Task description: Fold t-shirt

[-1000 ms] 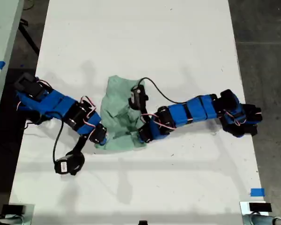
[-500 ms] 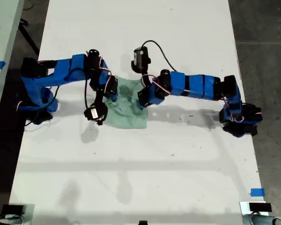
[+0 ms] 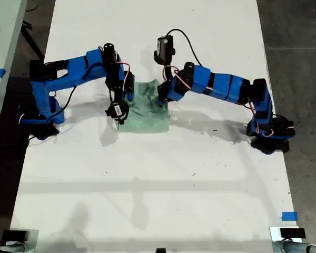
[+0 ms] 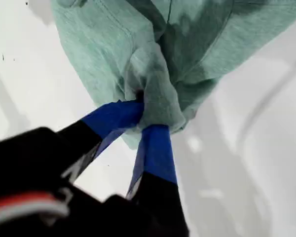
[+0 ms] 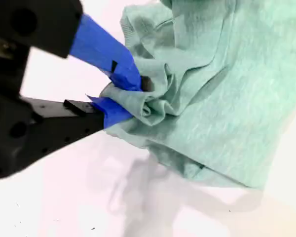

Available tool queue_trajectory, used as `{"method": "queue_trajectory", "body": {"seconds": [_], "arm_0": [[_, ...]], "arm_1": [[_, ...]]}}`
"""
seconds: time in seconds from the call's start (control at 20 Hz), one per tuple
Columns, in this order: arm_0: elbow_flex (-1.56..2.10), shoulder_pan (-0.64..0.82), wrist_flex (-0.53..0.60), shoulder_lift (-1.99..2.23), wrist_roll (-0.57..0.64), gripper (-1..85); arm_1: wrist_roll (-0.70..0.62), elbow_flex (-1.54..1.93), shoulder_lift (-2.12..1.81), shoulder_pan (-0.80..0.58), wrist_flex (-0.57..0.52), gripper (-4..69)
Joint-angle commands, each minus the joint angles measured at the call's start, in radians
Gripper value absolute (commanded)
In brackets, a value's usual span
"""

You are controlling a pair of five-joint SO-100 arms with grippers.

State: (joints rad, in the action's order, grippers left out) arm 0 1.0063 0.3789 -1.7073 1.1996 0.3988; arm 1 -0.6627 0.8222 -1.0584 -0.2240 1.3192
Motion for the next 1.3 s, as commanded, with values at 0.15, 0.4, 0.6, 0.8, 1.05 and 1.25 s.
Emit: {"method": "queue_trajectory", "body": {"seconds": [0.15,0.4,0.6,0.8,1.05,1.25], "arm_0": [[0.06,0.255,-0.014,0.295,0.089,24.1],[0.318,0.445,0.04,0.729,0.137,23.6],[0.664,0.4,0.17,1.091,0.109,21.8],[1.068,0.198,0.296,1.428,-0.025,17.8],[1.698,-0.035,0.405,2.046,-0.261,11.0],[1.94,-0.156,0.394,2.226,-0.397,8.8]], "arm_1": [[-0.069,-0.006,-0.236,-0.186,0.061,44.3],[-0.087,0.423,-0.686,-0.365,0.034,31.7],[-0.055,0.946,-1.173,-0.426,-0.083,25.7],[0.114,1.359,-1.58,-0.325,-0.087,20.9],[0.403,1.864,-2.169,-0.132,-0.064,-0.4],[0.626,2.143,-2.368,-0.011,-0.044,-1.1]]}}
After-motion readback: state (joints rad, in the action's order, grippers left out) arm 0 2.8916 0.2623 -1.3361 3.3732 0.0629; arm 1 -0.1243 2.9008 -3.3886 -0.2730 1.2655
